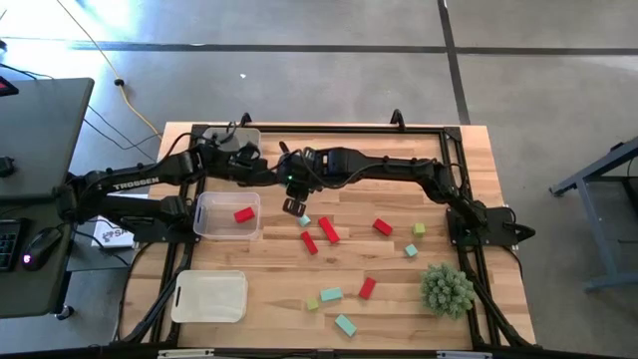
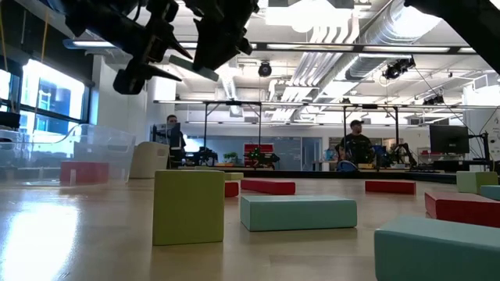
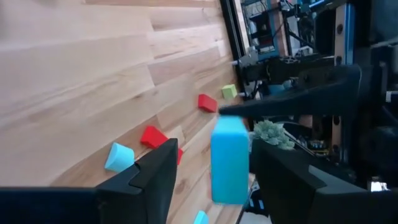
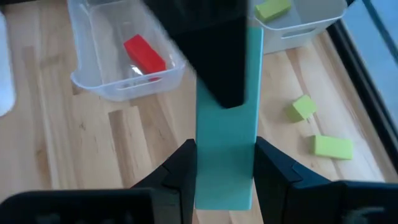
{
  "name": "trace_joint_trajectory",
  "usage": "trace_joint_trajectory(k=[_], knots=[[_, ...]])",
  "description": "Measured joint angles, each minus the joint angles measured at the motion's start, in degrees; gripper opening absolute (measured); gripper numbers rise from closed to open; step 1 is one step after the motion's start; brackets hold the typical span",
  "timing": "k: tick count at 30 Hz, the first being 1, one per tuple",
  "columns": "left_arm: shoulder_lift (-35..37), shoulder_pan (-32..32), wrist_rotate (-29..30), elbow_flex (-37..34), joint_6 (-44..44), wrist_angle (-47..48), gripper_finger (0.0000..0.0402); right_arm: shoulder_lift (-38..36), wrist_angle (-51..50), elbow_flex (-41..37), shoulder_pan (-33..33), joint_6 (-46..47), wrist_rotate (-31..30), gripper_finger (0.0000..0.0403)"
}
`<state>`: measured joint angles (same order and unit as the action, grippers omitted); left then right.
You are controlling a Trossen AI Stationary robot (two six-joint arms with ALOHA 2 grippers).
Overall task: Sort & place blocks by color
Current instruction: Put the light blue block into the white bin
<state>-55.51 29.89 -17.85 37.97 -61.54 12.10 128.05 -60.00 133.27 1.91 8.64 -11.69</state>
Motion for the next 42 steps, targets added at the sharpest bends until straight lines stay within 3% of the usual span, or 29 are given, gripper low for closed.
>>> trace_joint_trajectory(k=[20, 26, 35, 42], knots=[[0.00, -1.30, 0.40, 0.00, 2.97, -2.34, 0.0042, 0.00, 1.06, 0.00, -0.11, 0.31, -1.20, 0.0099], [0.00, -2.38, 0.95, -0.01, 5.98, -2.32, 0.0037, 0.00, 0.91, 0.00, -0.13, 0.49, -0.74, 0.0106], [0.02, -4.89, 3.56, 0.00, 10.13, -1.17, 0.0036, 0.00, 1.15, 0.00, -0.21, 3.37, -0.07, 0.0181], [0.11, -7.96, 9.49, 0.00, 11.77, 2.20, 0.0036, 0.00, 0.56, 0.02, -0.20, 4.38, 0.76, 0.0210]])
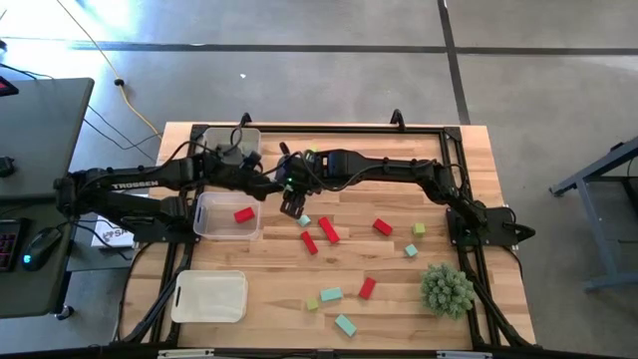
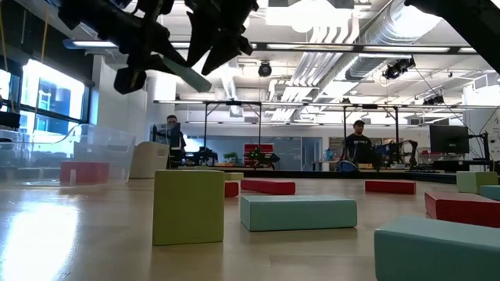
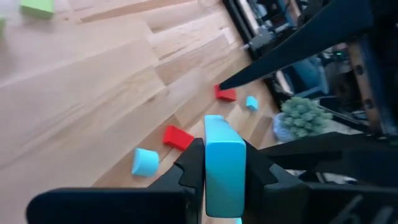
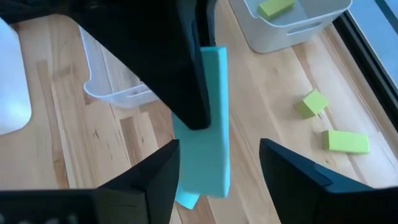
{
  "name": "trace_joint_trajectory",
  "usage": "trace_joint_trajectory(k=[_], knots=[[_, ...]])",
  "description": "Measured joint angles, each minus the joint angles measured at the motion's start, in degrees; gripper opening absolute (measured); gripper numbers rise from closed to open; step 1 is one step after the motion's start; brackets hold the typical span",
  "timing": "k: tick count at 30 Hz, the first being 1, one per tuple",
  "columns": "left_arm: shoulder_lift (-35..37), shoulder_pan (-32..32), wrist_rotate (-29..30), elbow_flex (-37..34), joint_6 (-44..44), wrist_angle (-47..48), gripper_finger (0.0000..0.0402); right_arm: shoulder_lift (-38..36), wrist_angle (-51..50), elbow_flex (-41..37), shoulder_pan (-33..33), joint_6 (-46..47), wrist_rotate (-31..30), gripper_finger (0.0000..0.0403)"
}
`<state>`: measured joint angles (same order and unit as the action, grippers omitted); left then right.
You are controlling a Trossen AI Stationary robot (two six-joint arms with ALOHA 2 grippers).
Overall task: Sort & place blocks by color
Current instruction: Put the light blue block into the white bin
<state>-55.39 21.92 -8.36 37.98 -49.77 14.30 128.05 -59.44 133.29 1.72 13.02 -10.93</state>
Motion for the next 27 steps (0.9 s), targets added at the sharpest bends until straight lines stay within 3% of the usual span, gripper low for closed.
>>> trace_joint_trajectory(k=[14, 21, 27], knots=[[5.77, -8.26, 6.41, 0.00, 0.75, 9.77, 0.0035, 0.00, -3.13, 1.05, 0.18, -0.35, 0.84, 0.0213], [11.08, -17.69, 11.97, 0.00, -5.64, 17.64, 0.0035, 0.00, -3.08, 1.05, 1.39, -0.08, 0.60, 0.0213], [12.73, -28.15, 12.51, 0.00, -12.74, 22.47, 0.0035, 0.00, -3.04, 1.03, 2.59, -0.02, 0.56, 0.0213]])
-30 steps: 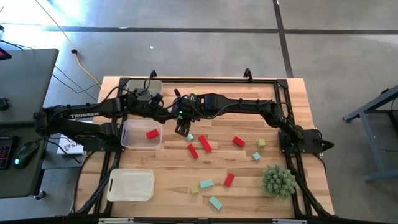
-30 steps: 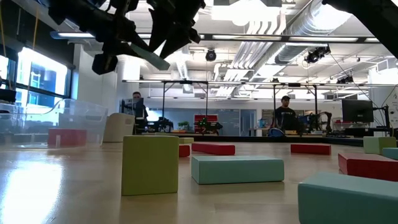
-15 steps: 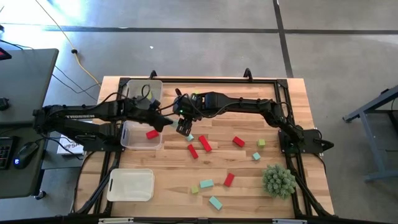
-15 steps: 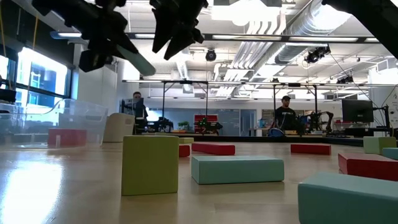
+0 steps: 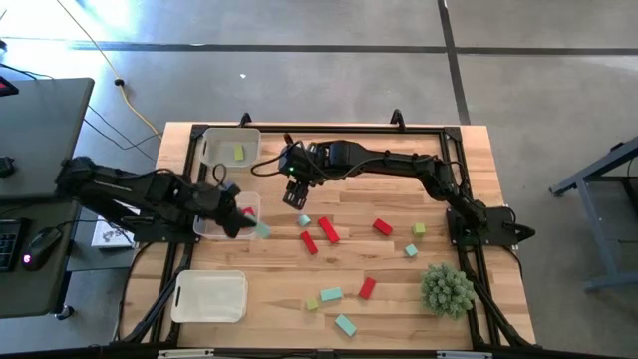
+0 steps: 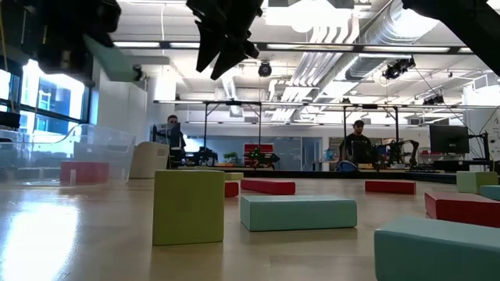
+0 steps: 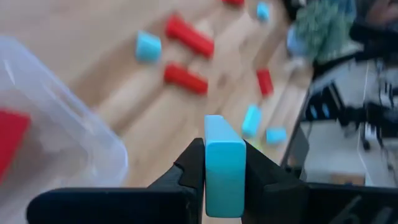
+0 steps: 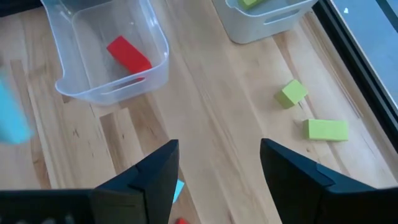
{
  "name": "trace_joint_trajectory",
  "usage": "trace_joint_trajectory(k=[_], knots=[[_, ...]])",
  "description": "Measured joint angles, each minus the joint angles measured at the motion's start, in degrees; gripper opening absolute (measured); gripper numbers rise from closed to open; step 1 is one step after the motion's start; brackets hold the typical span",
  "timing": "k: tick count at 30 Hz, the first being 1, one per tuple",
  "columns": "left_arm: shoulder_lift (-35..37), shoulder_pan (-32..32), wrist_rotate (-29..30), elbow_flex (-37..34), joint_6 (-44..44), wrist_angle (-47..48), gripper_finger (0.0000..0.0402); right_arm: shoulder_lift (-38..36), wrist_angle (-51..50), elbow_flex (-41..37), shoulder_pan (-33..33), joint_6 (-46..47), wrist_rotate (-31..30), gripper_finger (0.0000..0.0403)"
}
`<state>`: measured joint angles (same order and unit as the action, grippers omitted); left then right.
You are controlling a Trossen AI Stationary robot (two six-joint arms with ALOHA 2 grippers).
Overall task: Sort & place blocks by color
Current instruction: Put the light blue block into the white bin
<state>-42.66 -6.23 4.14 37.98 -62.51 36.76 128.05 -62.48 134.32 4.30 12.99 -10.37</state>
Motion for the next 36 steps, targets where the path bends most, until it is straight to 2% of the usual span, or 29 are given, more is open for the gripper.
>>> trace_joint_trajectory(k=[9, 19, 22, 28, 36], knots=[[0.33, -15.39, -1.01, 0.00, -10.26, 5.96, 0.0035, 0.00, -0.01, -0.02, 1.77, 0.00, 0.02, 0.0213], [0.34, -28.72, -10.00, 0.00, -19.23, 7.86, 0.0039, 0.00, -0.26, -0.02, 2.59, -0.17, 0.04, 0.0213], [-0.03, -32.04, -10.60, 0.00, -22.01, 9.79, 0.0040, 0.00, -0.26, -0.02, 2.59, -0.17, 0.04, 0.0213], [-3.58, -35.23, -10.60, 0.00, -22.84, 13.26, 0.0041, 0.00, -0.28, -0.04, 2.59, -0.53, 0.04, 0.0213], [-9.52, -35.58, -12.25, 0.00, -22.81, 12.56, 0.0056, 0.00, -1.15, -0.09, 2.59, -0.56, 0.04, 0.0213]])
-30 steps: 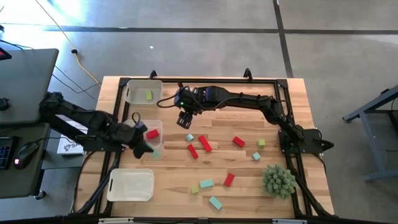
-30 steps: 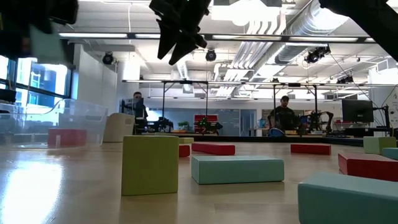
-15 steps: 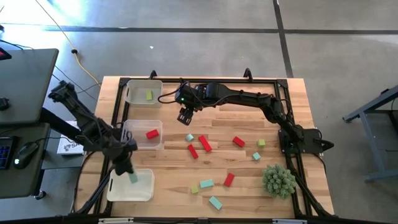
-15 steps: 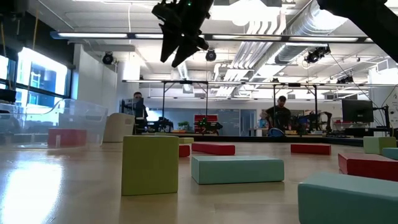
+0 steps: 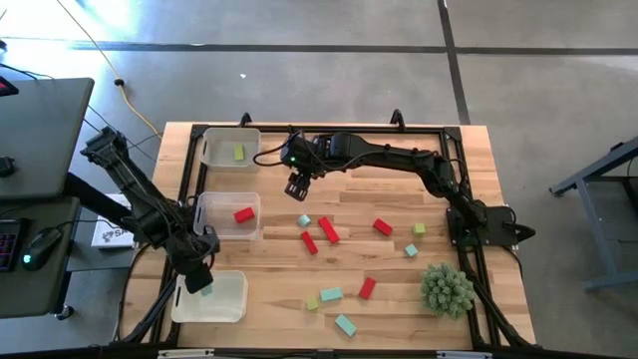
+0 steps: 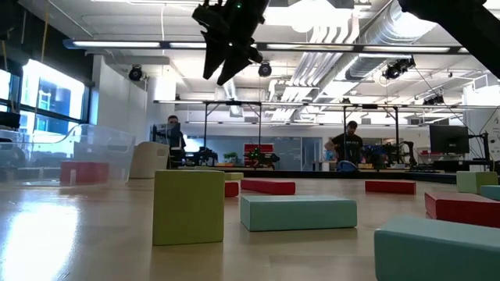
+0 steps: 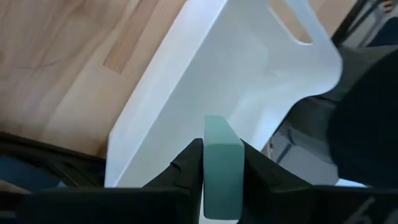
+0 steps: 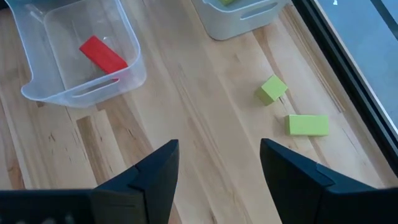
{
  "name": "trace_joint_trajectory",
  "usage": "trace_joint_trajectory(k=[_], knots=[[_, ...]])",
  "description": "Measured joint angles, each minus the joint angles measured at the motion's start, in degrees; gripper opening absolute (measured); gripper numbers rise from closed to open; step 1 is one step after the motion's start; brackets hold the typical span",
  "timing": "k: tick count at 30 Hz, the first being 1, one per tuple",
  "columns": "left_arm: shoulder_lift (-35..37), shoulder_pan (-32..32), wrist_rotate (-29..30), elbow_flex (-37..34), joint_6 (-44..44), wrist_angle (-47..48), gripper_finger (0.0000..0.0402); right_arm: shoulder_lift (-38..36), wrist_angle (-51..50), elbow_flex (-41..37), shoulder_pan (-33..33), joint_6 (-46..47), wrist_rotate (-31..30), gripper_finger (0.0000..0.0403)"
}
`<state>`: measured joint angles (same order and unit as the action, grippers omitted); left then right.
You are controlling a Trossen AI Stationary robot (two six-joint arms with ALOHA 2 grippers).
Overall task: Sort & place blocks by color
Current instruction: Put the light blue block into the white bin, then put the light green block into the gray bin
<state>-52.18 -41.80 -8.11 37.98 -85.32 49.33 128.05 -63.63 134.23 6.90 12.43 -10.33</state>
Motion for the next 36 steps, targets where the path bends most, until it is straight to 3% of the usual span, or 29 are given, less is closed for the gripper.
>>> trace_joint_trajectory(k=[11, 25, 36], knots=[[-5.14, 0.00, -0.28, 0.00, 1.44, -3.87, 0.0080, 0.00, -9.03, -0.02, 0.02, 0.15, 0.26, 0.0213], [-5.10, 0.68, -2.80, -0.02, 0.37, -5.00, 0.0161, 0.00, -15.54, -0.02, -0.17, 0.16, 0.45, 0.0213], [-1.85, 2.54, -3.59, -0.02, -3.29, -14.11, 0.0165, 0.00, -15.91, -0.02, 0.60, -4.17, 0.90, 0.0213]])
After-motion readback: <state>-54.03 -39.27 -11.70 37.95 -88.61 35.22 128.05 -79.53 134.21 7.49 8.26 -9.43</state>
